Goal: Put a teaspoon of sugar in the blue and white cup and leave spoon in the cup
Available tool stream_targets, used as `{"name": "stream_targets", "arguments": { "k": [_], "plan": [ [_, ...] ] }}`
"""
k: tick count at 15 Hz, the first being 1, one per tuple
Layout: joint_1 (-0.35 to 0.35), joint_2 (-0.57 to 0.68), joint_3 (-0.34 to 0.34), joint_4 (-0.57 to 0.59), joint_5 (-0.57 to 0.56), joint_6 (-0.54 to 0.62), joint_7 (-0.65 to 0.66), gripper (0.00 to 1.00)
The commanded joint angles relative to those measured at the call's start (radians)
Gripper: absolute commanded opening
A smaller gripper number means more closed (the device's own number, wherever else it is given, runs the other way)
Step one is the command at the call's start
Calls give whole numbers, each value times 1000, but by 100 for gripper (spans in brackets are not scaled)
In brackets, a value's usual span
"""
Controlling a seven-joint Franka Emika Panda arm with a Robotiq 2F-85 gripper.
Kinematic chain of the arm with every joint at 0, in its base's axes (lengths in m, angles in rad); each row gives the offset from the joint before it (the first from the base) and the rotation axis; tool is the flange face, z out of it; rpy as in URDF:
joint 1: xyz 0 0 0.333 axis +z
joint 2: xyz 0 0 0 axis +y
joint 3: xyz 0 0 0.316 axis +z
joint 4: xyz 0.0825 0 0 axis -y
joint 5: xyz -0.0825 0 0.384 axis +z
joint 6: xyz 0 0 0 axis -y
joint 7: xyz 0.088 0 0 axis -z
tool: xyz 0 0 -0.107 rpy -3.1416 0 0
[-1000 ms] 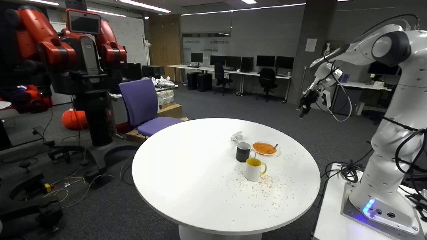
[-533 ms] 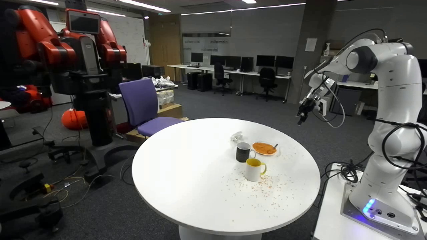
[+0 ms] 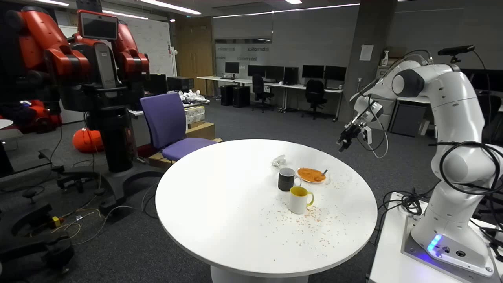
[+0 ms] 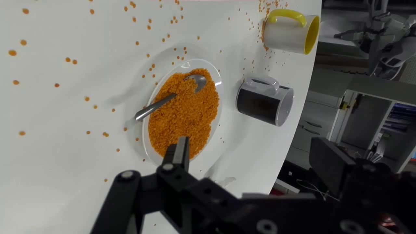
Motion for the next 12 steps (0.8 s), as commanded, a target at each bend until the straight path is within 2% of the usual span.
{"name": "stream_targets", "arguments": {
  "k": [1,6,12],
  "plan": [
    [-65,70,39,76,37,-19,15,100],
    [-114,142,70,102,90,10,36,100],
    [-102,195,93,106,95,26,41,100]
  ]
}}
